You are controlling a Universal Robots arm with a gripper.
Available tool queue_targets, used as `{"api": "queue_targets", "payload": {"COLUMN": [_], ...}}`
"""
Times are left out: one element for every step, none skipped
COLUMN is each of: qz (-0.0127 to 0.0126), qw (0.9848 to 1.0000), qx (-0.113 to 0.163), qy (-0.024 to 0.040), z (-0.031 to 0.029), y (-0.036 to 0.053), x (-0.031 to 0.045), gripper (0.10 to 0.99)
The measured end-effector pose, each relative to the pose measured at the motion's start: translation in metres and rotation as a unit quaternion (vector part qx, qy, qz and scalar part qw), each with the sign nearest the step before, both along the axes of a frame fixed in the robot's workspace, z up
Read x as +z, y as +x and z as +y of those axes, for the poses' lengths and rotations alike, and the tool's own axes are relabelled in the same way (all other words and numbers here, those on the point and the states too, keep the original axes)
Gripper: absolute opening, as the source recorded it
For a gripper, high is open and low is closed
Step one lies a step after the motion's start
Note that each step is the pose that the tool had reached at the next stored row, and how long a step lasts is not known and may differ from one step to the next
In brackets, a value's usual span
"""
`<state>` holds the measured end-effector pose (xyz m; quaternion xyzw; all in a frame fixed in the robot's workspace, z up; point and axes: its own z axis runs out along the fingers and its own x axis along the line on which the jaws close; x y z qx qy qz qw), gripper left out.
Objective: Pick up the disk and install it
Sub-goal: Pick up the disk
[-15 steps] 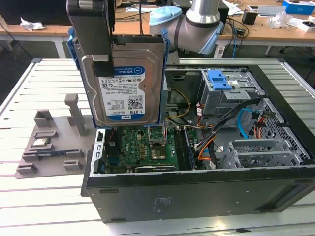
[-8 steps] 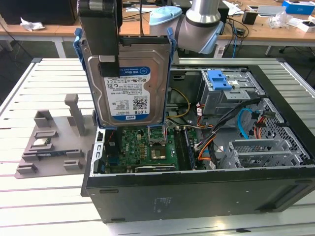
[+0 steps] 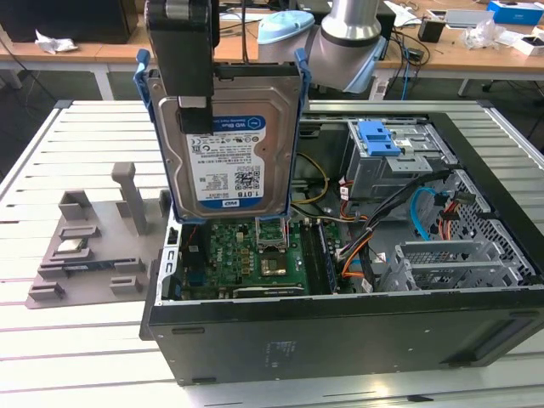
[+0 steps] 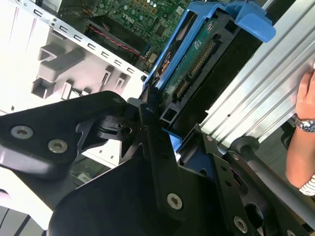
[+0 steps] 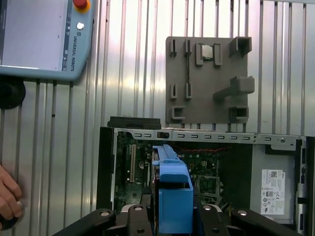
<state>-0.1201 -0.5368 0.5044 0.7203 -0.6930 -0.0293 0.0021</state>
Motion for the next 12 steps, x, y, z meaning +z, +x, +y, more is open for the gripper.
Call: {"api": "queue_targets", "payload": {"qz": [0.0,0.0,0.0,0.0,0.0,0.0,0.0,0.0,0.0,0.0,0.0,0.0], "qw": [1.0,1.0,1.0,1.0,1.0,1.0,1.0,1.0,1.0,1.0,1.0,1.0], "qx": [0.0,0.0,0.0,0.0,0.0,0.0,0.0,0.0,0.0,0.0,0.0,0.0], "qy": [0.0,0.0,0.0,0.0,0.0,0.0,0.0,0.0,0.0,0.0,0.0,0.0], "z": [0.0,0.0,0.0,0.0,0.0,0.0,0.0,0.0,0.0,0.0,0.0,0.0], "y": [0.0005,0.001,0.0017,0.0021,0.0026,0.003,0.0033,0.0038,0.0042,0.0047,0.0052,0.006], "x": [0.0,-0.0002,-0.0003,-0.0003,-0.0004,-0.0005,-0.0005,-0.0006,-0.0007,-0.0007,-0.0008,-0.001], "gripper": [0.369,0.369,0.369,0.369,0.369,0.369,0.369,0.369,0.369,0.369,0.369,0.369]}}
